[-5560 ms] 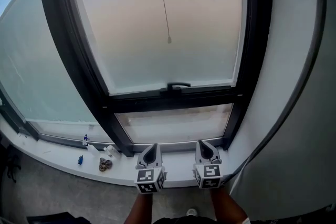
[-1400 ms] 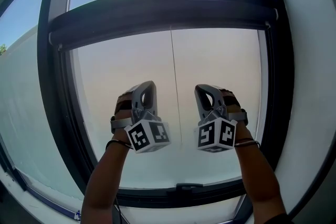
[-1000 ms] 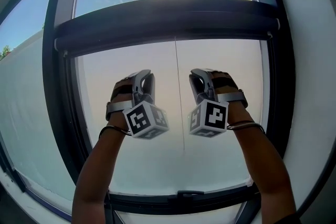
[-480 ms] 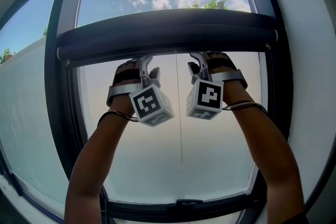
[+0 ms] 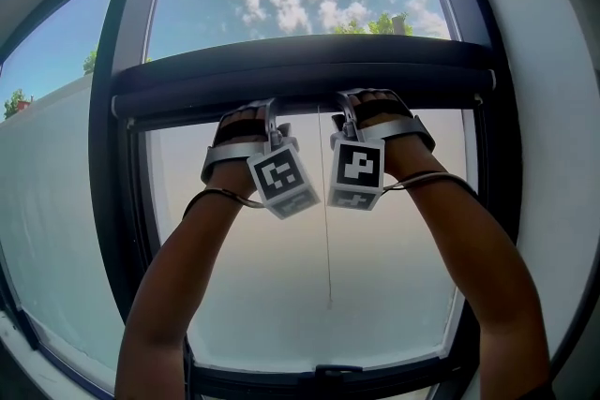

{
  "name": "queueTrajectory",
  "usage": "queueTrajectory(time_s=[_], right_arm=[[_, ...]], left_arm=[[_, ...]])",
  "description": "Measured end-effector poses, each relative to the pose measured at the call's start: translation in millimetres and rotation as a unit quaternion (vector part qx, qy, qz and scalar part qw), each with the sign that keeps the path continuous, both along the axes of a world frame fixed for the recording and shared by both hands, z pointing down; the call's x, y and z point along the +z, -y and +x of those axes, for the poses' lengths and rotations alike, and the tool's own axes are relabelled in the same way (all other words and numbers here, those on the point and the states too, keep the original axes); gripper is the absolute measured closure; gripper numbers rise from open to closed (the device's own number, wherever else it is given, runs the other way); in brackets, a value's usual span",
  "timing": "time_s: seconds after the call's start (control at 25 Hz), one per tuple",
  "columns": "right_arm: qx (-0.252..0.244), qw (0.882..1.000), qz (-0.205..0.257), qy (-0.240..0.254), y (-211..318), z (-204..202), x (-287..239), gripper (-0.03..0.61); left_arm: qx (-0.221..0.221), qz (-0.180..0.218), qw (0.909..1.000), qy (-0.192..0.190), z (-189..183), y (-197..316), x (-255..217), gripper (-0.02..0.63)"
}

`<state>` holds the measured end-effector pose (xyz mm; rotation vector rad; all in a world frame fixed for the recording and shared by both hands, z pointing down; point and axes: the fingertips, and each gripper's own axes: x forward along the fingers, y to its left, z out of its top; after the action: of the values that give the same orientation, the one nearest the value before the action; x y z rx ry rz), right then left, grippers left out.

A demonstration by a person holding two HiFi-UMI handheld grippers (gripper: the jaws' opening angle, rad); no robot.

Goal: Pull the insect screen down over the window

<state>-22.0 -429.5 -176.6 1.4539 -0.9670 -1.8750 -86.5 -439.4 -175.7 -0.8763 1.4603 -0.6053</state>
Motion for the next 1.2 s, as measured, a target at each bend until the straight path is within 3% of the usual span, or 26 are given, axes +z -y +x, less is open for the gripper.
queueTrajectory(time_s=[0.36, 0.56, 0.84, 1.2], right_arm=[[0.04, 0.999, -0.025, 0.004, 22, 12, -2, 0.451], [0.037, 0.999, -0.028, 0.011, 27, 16, -2, 0.451], [0.081, 0.994, -0.072, -0.001, 29, 19, 3, 0.425], [0.084, 0.988, -0.127, -0.009, 26, 16, 10, 0.425]], left_arm=[[-0.025, -0.035, 0.9991, -0.005, -6, 18, 1, 0.417], [-0.028, -0.05, 0.9984, -0.006, -5, 20, 1, 0.417], [-0.026, -0.098, 0.9947, -0.014, -4, 19, 3, 0.417], [-0.006, -0.15, 0.9887, -0.004, -6, 14, 10, 0.417]])
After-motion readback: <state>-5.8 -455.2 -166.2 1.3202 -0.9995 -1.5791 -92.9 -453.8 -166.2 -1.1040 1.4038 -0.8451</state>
